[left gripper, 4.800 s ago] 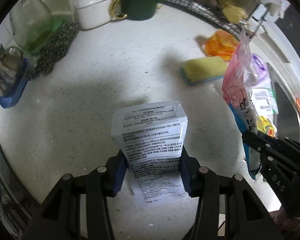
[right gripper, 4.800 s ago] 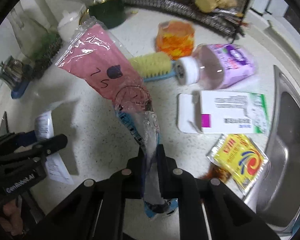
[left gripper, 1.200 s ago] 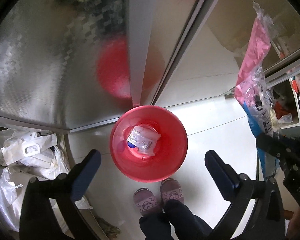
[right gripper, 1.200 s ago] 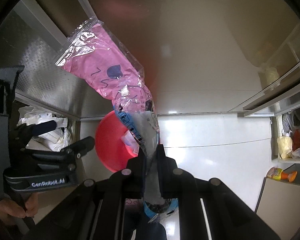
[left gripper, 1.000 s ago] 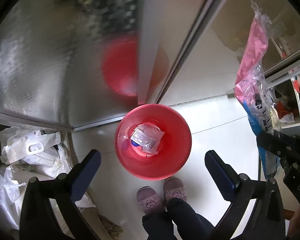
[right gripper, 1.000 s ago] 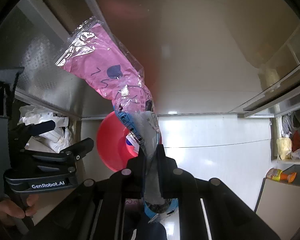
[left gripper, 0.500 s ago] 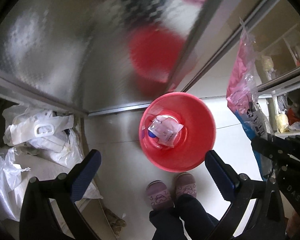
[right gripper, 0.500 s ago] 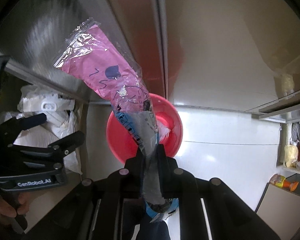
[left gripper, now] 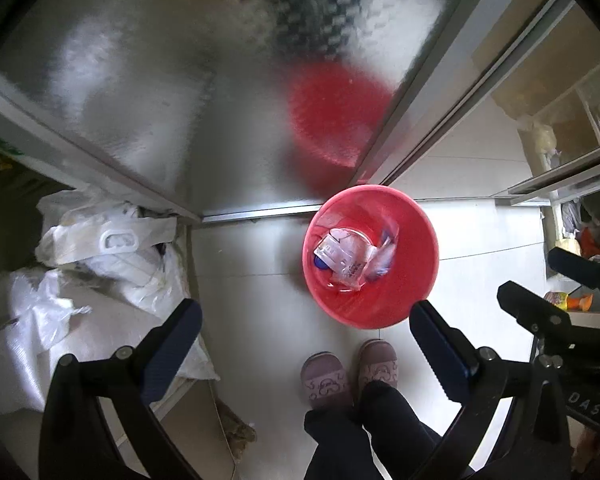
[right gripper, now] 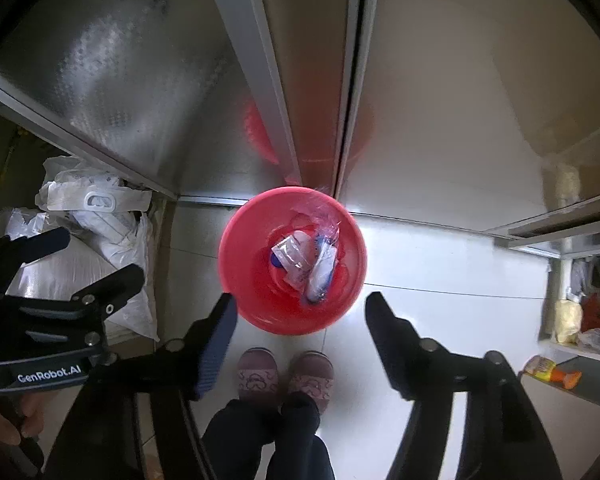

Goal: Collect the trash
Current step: 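Raise both tools back up to the trash on the counter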

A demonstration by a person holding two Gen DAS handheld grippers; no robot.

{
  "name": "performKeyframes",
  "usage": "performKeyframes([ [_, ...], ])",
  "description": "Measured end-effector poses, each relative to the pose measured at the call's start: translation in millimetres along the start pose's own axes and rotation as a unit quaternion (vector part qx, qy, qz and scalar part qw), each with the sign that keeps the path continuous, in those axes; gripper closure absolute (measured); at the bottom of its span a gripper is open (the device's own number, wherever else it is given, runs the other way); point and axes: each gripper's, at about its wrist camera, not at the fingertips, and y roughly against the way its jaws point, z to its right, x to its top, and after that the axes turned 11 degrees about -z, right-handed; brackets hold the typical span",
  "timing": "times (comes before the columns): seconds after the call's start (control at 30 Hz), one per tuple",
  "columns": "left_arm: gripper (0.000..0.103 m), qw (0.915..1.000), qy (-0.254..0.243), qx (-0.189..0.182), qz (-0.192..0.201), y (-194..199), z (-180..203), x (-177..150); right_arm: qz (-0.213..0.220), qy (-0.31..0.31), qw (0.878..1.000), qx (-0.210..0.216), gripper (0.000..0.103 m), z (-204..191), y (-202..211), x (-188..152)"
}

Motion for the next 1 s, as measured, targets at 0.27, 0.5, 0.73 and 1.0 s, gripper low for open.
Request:
performKeyframes([
  [0.27, 0.0, 0.9995, 0.026, 0.008, 0.019, 87, -5, -18, 0.029, 0.003, 1.0, -0.006, 0.022, -10, 78, -13],
  [0.5, 0.0, 0.9968, 0.046, 0.021, 0.063, 205, -7, -32, 0.077, 0.016, 0.997, -0.01, 0.014, -20, 179, -20],
  [0.73, 0.0, 0.992, 0.059, 0.03, 0.108, 325, -5, -46, 0.127, 0.036, 0.991, -0.018, 0.006, -27, 294, -30],
  [1.0, 0.0, 0.9846, 0.09, 0.041, 0.144, 411, -7, -61, 0.18, 0.058, 0.982, -0.013, 0.0, -28, 384, -39],
])
